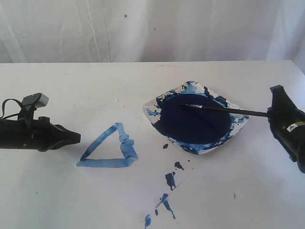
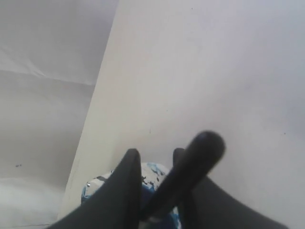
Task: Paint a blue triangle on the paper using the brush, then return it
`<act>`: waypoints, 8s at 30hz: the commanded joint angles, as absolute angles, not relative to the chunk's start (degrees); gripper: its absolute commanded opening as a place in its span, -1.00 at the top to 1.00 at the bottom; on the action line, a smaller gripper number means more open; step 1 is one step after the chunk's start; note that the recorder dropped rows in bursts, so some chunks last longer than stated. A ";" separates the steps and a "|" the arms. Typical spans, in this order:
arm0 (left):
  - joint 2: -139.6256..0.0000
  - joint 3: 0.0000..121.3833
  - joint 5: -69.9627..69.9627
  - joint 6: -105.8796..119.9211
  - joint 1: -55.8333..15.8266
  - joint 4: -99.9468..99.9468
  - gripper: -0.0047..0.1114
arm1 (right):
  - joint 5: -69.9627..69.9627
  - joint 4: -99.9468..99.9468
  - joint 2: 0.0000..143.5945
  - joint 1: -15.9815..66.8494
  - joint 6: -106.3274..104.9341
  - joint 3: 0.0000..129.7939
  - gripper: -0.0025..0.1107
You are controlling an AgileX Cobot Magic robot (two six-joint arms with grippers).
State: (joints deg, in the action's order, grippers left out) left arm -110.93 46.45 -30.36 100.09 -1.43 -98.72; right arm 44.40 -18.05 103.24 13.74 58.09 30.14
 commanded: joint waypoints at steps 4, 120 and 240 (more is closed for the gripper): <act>-110.58 45.95 -31.45 100.24 -1.31 -99.95 0.92 | 45.22 -23.13 105.96 13.68 53.73 30.23 0.57; -46.50 40.81 -25.74 80.90 -2.25 -85.16 0.92 | 9.89 6.04 4.54 13.68 6.17 0.00 0.96; 0.00 0.00 -14.66 -5.09 0.20 7.73 0.92 | -19.48 4.72 0.00 -2.36 6.21 0.00 0.96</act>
State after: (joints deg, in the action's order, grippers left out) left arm -0.23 0.24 -14.88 -5.26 0.04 8.17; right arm -18.88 4.83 0.38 -2.07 6.49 0.21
